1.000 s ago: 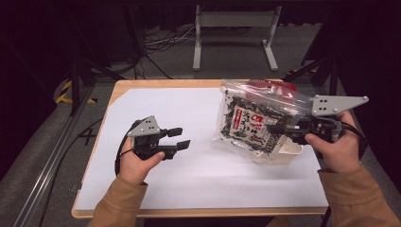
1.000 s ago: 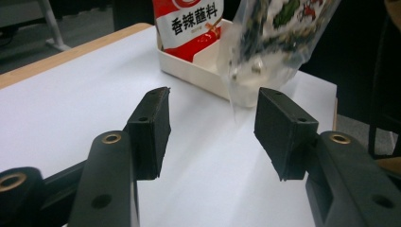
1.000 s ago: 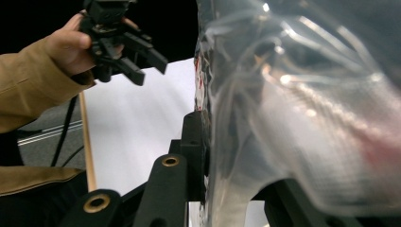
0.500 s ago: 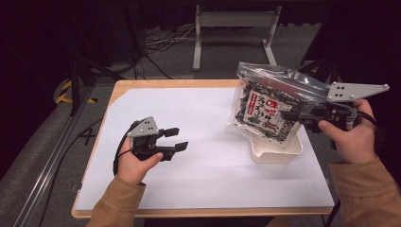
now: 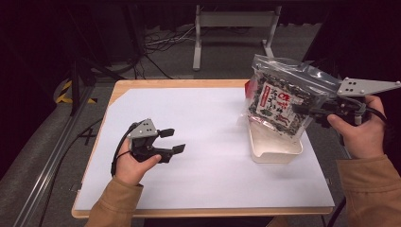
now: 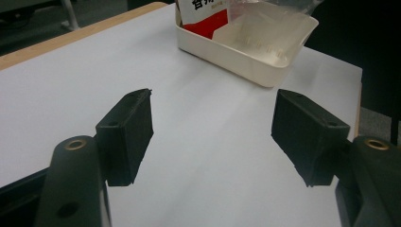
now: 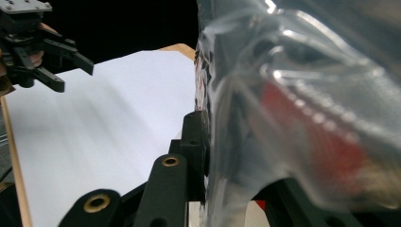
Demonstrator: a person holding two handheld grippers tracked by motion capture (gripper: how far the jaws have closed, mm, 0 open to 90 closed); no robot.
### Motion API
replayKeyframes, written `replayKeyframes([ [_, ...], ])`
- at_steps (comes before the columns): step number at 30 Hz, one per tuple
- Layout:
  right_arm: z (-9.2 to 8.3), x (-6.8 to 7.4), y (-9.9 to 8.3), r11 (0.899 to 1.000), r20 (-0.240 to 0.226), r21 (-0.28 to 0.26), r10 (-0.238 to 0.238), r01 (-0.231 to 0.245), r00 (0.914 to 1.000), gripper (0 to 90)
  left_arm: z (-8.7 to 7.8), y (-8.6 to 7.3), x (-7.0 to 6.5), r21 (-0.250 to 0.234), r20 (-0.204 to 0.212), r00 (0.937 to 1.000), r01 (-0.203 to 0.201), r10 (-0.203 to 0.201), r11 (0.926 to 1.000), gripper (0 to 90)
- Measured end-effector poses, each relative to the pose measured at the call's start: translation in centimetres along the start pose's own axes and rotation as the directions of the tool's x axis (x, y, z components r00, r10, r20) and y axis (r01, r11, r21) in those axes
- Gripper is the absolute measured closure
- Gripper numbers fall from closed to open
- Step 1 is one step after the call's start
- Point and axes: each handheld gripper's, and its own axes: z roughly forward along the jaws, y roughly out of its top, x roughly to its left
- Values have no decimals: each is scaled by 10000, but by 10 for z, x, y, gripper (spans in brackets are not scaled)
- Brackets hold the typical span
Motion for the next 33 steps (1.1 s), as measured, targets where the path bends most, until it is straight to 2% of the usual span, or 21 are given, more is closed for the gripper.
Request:
replayKeyframes([
  [2, -2, -2, -1, 10000, 166, 2, 39, -39, 9999, 752, -2, -2, 1, -22, -164, 9999, -10, 10, 10000, 282],
  [13, -6, -12, -11, 9992, 635, -24, 405, -404, 9972, 752, -3, -6, 2, 58, -253, 9996, 89, -88, 9999, 234],
  [17, -6, -16, -18, 9972, 667, -184, 732, -722, 9951, 751, -6, -13, 6, 198, -543, 9985, 106, -95, 9997, 207],
  [21, -3, -20, -25, 9956, 615, -157, 931, -923, 9938, 752, -9, -16, 8, 140, -632, 9977, 233, -224, 9996, 195],
  [33, 12, -26, -40, 9910, 511, 435, 1244, -1267, 9909, 751, -10, -19, 13, 82, -723, 9967, 376, -370, 9993, 168],
])
